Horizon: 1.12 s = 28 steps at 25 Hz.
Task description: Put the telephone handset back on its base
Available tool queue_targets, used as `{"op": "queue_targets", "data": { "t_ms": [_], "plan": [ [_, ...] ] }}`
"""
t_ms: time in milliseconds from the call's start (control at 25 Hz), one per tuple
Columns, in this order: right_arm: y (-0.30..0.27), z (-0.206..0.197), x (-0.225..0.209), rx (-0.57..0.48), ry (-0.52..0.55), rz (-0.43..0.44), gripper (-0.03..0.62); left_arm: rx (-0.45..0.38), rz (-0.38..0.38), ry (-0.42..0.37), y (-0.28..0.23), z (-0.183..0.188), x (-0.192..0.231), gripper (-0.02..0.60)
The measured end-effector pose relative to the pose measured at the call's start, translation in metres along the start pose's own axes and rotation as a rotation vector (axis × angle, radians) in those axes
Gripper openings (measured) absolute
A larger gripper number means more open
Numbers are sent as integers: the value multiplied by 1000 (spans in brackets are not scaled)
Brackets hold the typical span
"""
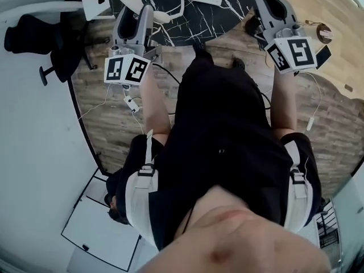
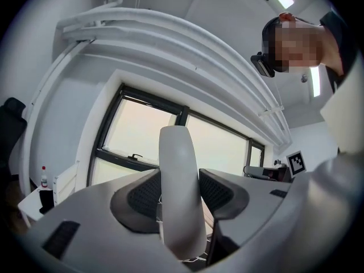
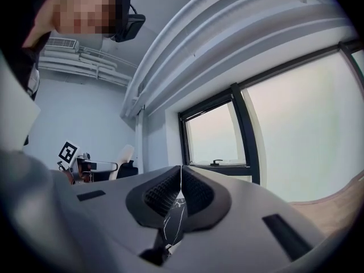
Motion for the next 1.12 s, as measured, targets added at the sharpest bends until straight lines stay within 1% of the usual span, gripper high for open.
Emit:
{"op": "queue_targets", "data": {
  "t_ms": [240,440,560,880,1120],
  "plan": [
    [-24,0,9,26,5,-77,31,78,-72,12,-34,7,32,221],
    [-35,-9,14,61,3,-155,31,152,-142,35,-68,-1,48,221],
    [-38,-14,16,82,-1,-201,31,207,-167,44,-86,-10,53,221],
    [-37,-27,22,142,-29,-297,32,378,-148,97,-121,-54,66,221],
    [-35,-36,28,180,-49,-320,32,480,-122,99,-140,-92,72,221]
  ]
}}
Point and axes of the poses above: the fingertips, and each gripper's own axes: y backward along the fingers, x to its left, z out of its top, the point moved 4 cm from there along y, backward along the fingers, and after that the axes turned 15 degrees about y, right-handed, at the moved point
